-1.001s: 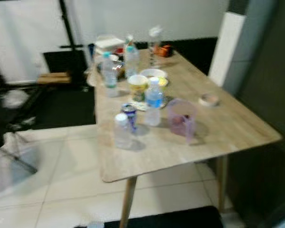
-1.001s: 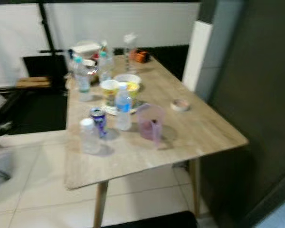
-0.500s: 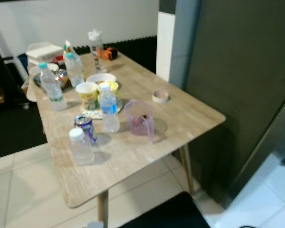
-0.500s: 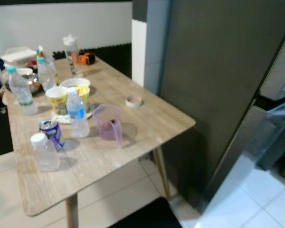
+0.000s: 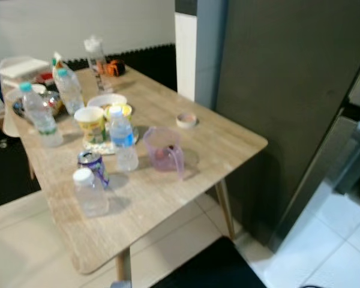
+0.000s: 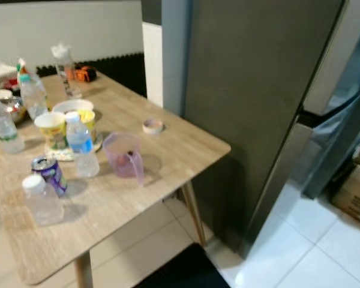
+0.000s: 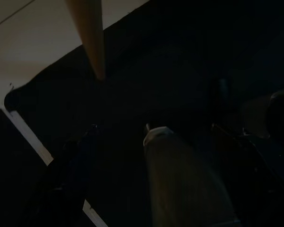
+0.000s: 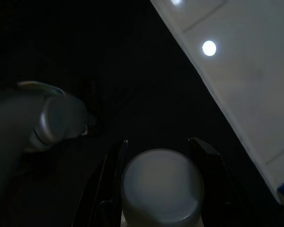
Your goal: Restocking fridge
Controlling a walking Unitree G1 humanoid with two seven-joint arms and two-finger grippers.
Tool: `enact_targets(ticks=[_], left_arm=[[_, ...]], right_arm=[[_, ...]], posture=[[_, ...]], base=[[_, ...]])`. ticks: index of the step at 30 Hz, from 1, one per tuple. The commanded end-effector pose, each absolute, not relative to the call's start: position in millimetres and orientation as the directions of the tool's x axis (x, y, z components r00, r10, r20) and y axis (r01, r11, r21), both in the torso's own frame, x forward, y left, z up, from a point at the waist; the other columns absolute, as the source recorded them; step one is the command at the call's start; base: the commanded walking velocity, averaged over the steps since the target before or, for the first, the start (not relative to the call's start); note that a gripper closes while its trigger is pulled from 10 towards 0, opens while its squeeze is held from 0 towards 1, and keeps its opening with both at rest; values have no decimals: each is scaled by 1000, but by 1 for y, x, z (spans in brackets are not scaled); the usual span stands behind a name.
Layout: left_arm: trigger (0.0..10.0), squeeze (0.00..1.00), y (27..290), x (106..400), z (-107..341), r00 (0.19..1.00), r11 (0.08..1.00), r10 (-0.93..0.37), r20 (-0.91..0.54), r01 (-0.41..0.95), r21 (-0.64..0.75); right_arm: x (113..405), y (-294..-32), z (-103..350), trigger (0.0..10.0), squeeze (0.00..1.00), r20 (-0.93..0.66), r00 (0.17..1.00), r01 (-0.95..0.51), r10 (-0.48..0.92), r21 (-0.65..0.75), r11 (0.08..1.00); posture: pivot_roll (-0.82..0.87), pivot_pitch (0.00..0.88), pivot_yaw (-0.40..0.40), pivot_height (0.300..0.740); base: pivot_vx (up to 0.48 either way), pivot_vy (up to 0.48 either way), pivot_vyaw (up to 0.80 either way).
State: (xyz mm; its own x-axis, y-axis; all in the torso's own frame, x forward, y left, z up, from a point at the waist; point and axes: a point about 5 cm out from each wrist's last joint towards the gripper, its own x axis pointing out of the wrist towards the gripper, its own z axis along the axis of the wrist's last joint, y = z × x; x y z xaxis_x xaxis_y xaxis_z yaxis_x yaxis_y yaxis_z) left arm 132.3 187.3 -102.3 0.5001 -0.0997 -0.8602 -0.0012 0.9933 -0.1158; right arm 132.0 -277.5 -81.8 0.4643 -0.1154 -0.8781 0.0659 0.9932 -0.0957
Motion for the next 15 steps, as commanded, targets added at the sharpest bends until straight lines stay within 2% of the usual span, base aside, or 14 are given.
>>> enact_targets(ticks=[1,15], left_arm=[[10000,0,188,127,-104,476,993,-108,-873,11,-117],[10000,0,186,125,-105,469,992,-121,-875,26,-123]], right_arm=[[134,-279,-80,10000,0,-872,475,62,-119,-102,993],[133,-277,-81,10000,0,-876,470,38,-107,-101,994]], posture=[[-87,7,-2,740],[-84,0,0,740]], base=[[0,-439,0],[0,-442,0]])
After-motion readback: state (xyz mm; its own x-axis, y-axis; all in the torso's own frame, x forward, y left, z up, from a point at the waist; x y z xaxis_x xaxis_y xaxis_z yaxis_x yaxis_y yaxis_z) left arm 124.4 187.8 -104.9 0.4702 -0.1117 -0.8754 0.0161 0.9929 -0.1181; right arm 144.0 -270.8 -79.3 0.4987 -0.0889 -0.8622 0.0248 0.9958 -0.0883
